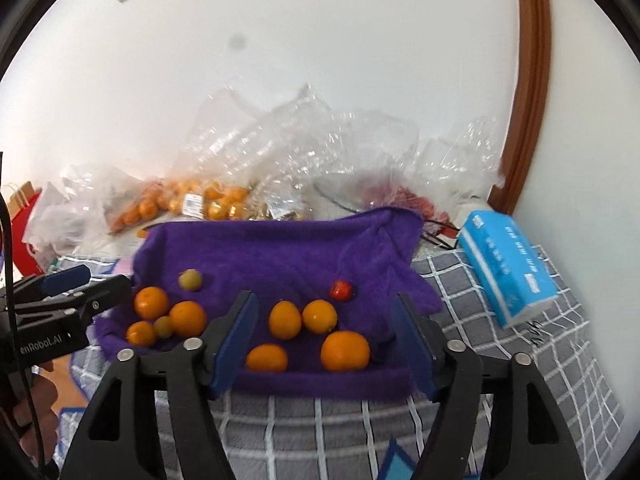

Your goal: Organize fruits

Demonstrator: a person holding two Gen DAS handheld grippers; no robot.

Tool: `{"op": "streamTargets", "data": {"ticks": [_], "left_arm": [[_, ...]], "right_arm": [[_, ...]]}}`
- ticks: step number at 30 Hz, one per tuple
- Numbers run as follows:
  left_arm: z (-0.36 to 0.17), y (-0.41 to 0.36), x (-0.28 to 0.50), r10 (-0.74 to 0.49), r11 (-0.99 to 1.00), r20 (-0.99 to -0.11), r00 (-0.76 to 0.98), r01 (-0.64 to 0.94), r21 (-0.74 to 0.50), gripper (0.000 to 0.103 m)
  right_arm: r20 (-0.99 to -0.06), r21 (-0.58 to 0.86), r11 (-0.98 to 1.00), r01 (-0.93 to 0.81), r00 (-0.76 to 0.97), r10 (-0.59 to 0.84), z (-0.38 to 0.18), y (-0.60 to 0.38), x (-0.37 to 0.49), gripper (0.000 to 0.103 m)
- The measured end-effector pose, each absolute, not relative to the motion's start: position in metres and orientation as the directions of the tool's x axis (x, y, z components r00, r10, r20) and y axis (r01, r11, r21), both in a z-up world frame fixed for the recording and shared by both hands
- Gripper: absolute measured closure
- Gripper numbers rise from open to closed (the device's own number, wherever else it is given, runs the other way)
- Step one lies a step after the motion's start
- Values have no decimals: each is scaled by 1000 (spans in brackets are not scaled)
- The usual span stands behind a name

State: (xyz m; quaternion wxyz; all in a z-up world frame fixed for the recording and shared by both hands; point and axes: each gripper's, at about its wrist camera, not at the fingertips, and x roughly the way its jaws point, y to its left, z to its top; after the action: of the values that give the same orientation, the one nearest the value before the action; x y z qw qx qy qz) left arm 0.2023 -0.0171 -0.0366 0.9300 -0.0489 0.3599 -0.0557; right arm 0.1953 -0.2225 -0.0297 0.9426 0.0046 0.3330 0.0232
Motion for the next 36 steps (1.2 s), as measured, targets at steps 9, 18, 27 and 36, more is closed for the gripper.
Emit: {"op": "streamTargets", "data": {"ticks": [9, 18, 27, 36], "left_arm": [[-10, -25, 122, -103, 994, -591, 800, 63, -88, 11], [-2, -32, 65, -56, 998, -525, 849, 36, -48, 6], [-7, -34, 47, -65, 997, -524, 849, 29, -78, 4], [-7, -33, 42, -61, 997, -525, 849, 22, -81, 4]], "right_arm": [[-619, 41, 999, -36, 784, 54, -6, -226, 118, 29], [-564, 49, 998, 25, 826, 7, 3, -238, 56, 14], [-551, 41, 998, 50, 834, -19, 0, -244, 30, 2], [-556, 55, 996, 77, 830, -33, -1, -257, 20, 2]]}}
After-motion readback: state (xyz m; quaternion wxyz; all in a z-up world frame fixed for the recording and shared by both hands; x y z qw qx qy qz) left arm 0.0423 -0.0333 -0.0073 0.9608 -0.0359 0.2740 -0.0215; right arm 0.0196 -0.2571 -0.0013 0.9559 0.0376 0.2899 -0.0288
